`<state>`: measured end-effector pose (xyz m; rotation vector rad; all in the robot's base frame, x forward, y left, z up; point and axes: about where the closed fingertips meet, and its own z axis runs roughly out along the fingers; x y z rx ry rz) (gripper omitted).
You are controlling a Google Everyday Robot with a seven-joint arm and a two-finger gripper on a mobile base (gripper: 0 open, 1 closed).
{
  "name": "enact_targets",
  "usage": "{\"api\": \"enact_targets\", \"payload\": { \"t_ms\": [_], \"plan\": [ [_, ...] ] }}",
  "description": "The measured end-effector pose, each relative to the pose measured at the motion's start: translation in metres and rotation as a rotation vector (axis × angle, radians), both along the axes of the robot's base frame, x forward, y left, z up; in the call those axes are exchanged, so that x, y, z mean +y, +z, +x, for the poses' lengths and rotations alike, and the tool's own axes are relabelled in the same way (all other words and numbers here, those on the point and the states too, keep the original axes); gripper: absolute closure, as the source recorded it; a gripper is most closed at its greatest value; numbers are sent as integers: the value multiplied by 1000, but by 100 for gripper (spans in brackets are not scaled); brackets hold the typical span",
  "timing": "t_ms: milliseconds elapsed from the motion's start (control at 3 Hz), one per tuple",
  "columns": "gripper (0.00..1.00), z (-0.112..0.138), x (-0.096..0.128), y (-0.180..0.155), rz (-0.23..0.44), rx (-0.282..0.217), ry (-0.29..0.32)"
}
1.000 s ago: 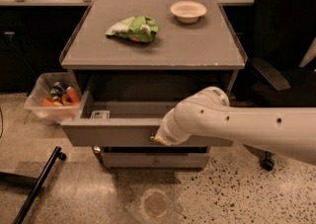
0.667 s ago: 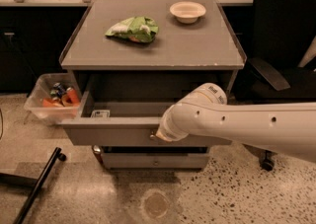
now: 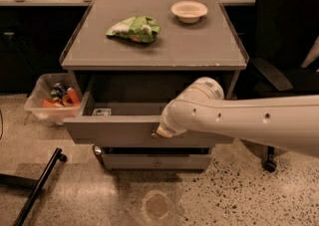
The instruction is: Close top drawer
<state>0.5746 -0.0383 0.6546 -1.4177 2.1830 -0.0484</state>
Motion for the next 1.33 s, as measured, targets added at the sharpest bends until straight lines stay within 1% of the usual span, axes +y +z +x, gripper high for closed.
{"api": "enact_targets", "payload": {
  "t_ms": [333, 667, 1000, 1333],
  "plan": [
    [12, 15, 2, 2, -21, -16, -17],
    [0, 17, 1, -1, -29, -11, -25],
    [0, 26, 1, -3, -41, -10, -39],
    [0, 60, 4, 3, -67, -50, -56]
  ]
}}
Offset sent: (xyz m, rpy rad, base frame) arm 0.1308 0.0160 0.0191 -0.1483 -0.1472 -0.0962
